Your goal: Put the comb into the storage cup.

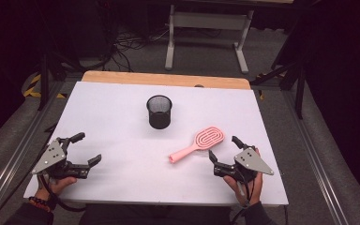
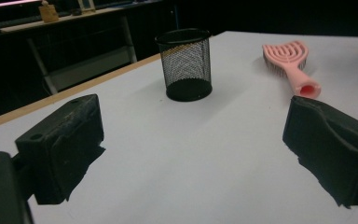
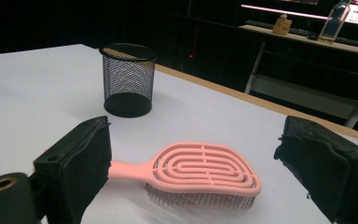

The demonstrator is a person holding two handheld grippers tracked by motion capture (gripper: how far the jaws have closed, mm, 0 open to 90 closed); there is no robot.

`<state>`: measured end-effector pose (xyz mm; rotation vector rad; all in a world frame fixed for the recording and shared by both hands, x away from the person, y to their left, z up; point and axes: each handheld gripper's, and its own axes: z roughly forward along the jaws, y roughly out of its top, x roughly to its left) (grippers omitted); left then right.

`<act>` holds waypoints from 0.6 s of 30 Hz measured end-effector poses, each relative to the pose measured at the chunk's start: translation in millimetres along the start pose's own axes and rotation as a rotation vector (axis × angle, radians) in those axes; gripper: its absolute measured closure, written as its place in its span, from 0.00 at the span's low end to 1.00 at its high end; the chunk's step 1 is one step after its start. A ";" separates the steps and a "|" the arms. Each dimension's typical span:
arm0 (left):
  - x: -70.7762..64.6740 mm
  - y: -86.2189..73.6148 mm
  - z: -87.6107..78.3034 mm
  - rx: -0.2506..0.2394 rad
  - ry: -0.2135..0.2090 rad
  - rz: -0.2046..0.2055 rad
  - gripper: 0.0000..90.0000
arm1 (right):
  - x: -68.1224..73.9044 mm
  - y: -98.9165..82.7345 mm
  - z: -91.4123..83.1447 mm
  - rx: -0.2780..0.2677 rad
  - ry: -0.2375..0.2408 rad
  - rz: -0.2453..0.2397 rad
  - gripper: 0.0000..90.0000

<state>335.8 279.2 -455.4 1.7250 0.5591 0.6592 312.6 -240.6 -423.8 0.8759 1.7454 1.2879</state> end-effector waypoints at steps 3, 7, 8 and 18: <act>0.3 0.1 -0.8 -0.007 0.001 0.002 0.06 | 1.3 -1.4 2.2 0.011 0.010 -0.001 0.11; 1.2 -0.8 -0.7 -0.006 -0.007 -0.011 0.06 | 1.5 -1.4 4.7 0.016 0.021 0.015 0.11; 0.8 -1.5 0.6 0.007 -0.007 -0.015 0.06 | 1.3 -1.4 5.3 0.017 0.022 0.017 0.11; -2.7 -3.5 1.9 0.050 -0.013 -0.004 0.07 | -2.8 0.0 13.0 0.029 -0.007 0.062 0.12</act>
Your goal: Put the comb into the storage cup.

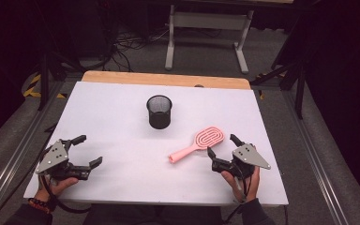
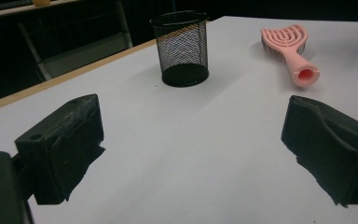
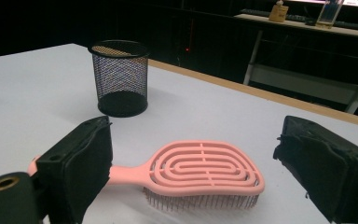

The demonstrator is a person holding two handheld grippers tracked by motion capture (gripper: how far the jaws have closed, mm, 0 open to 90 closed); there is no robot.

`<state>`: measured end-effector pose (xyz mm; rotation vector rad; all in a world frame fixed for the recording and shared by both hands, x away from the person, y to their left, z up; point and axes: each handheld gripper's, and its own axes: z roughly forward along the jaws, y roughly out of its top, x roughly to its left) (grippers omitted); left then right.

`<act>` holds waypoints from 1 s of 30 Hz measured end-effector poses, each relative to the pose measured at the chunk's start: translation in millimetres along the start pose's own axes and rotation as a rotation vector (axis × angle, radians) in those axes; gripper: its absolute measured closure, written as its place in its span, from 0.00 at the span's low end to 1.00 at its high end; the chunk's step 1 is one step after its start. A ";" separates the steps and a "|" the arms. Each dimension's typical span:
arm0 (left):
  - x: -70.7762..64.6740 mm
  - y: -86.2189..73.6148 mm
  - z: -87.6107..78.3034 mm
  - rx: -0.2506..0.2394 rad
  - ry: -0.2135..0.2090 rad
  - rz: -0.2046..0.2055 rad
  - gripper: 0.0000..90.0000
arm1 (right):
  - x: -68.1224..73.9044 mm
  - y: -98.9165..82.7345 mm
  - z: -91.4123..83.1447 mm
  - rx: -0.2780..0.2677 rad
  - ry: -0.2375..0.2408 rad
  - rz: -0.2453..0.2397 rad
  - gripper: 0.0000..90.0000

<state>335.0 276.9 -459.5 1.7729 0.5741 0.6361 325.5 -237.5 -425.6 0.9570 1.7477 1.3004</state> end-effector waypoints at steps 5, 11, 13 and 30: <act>0.5 -0.6 2.0 0.008 0.001 0.002 0.08 | -5.3 1.9 0.9 -0.012 -0.012 0.035 0.13; -2.1 -1.3 4.8 0.019 -0.011 0.007 0.07 | -10.8 4.3 0.2 -0.024 -0.017 0.056 0.13; -2.2 -2.2 7.7 0.035 -0.012 0.018 0.07 | -10.0 9.8 5.8 -0.006 -0.016 0.051 0.12; -1.4 -2.0 5.7 0.020 -0.065 0.039 0.06 | 24.4 25.8 46.7 0.028 0.154 0.046 0.81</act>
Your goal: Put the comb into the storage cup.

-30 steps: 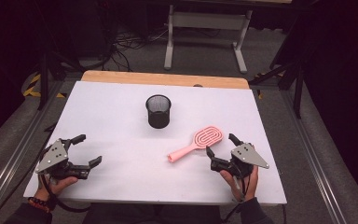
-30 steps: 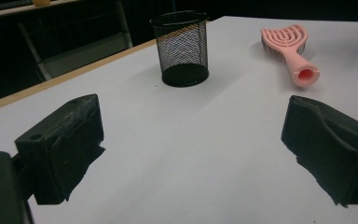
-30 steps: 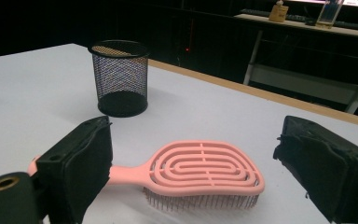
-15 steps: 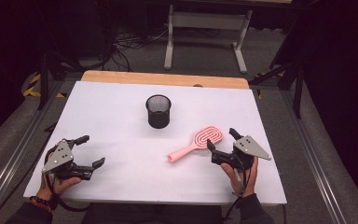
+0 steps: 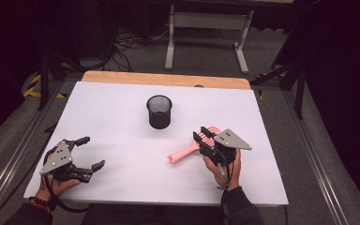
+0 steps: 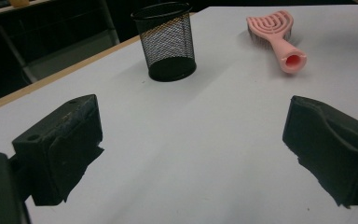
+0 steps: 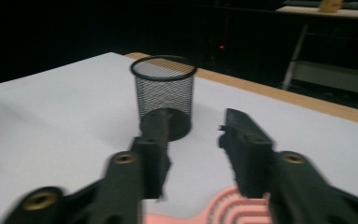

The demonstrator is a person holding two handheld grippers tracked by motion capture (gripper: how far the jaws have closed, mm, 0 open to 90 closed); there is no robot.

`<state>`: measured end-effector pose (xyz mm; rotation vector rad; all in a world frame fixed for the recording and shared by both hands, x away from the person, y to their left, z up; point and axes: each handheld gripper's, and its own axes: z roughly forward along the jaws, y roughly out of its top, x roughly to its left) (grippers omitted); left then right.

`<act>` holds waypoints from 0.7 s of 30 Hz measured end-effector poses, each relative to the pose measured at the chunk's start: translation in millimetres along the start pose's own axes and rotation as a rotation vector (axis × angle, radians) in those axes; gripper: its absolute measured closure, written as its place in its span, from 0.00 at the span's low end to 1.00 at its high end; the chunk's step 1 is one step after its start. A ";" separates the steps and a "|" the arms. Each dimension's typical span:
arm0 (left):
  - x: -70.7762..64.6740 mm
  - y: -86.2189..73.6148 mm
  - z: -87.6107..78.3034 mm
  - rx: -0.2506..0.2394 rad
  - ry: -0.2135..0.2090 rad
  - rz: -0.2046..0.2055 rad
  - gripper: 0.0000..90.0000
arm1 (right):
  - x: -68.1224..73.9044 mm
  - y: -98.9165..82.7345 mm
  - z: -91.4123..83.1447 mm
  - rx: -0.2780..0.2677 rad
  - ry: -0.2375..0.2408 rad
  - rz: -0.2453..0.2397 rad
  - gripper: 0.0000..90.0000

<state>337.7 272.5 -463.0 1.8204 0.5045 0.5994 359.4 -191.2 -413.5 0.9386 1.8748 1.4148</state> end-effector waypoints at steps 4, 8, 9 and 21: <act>-0.5 -0.2 -0.3 0.000 -0.003 0.006 0.06 | 7.4 -0.8 15.7 0.054 0.017 -0.028 0.96; 0.1 -0.8 -0.6 -0.002 -0.008 -0.002 0.06 | 15.8 -2.9 32.0 0.104 0.077 -0.060 1.00; -0.3 -0.9 -0.3 0.002 -0.010 -0.001 0.06 | 17.4 -3.7 35.7 0.114 0.085 -0.067 1.00; -2.8 -1.9 2.1 0.017 -0.024 0.012 0.07 | 31.9 -13.2 63.7 0.231 0.159 -0.093 1.00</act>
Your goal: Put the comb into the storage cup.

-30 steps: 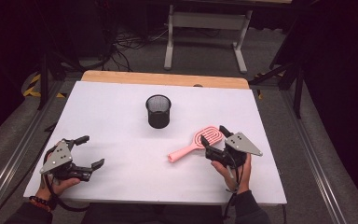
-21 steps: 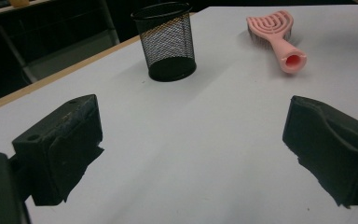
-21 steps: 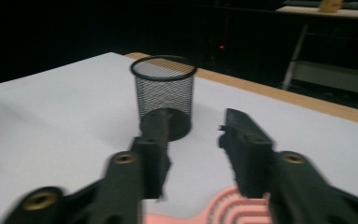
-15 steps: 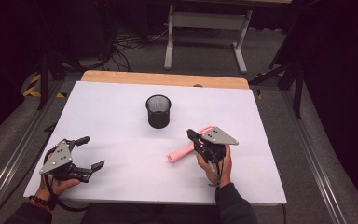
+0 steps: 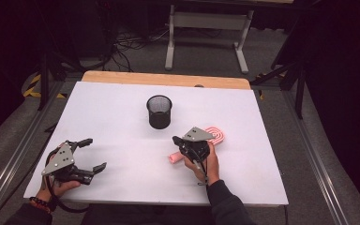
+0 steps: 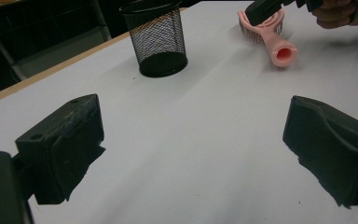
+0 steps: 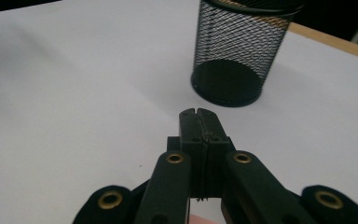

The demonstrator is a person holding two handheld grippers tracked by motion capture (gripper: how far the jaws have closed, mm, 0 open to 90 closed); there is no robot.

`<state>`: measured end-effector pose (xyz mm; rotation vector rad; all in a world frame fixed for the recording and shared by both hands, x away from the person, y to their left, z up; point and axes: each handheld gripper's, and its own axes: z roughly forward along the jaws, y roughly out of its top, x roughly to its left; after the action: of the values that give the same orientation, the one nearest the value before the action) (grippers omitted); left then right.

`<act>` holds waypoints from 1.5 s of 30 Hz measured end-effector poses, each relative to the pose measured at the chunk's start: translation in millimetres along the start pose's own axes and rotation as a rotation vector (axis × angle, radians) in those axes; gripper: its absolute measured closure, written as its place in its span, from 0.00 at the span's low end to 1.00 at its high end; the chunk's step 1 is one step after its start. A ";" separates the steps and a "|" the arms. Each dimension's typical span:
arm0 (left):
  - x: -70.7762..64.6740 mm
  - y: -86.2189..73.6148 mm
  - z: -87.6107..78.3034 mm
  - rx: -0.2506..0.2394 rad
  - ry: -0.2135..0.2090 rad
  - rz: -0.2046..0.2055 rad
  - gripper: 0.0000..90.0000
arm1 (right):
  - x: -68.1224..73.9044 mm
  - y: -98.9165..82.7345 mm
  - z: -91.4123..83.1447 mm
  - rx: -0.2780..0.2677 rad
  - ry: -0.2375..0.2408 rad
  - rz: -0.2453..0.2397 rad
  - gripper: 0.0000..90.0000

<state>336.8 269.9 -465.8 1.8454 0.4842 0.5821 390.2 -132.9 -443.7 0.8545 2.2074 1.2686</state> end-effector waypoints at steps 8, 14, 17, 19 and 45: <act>-2.0 -0.4 2.1 0.015 -0.006 0.009 0.07 | 4.4 -5.0 10.7 0.097 0.031 -0.027 1.00; -2.9 -0.6 3.3 0.024 -0.008 0.010 0.08 | 5.7 -9.7 15.6 0.160 0.043 -0.022 1.00; -3.0 -0.6 3.6 0.025 -0.011 0.010 0.08 | 6.2 -11.4 17.1 0.187 0.061 -0.026 1.00; -3.3 -0.7 3.6 0.026 -0.012 0.010 0.08 | 8.1 -13.1 17.5 0.216 0.063 -0.050 1.00; -4.9 -0.9 5.4 0.039 -0.022 0.011 0.08 | -11.7 -48.3 -39.0 0.303 0.031 -0.041 1.00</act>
<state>336.1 263.3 -469.0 1.8904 0.4742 0.5628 359.3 -183.0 -466.8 0.8986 2.4681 0.9476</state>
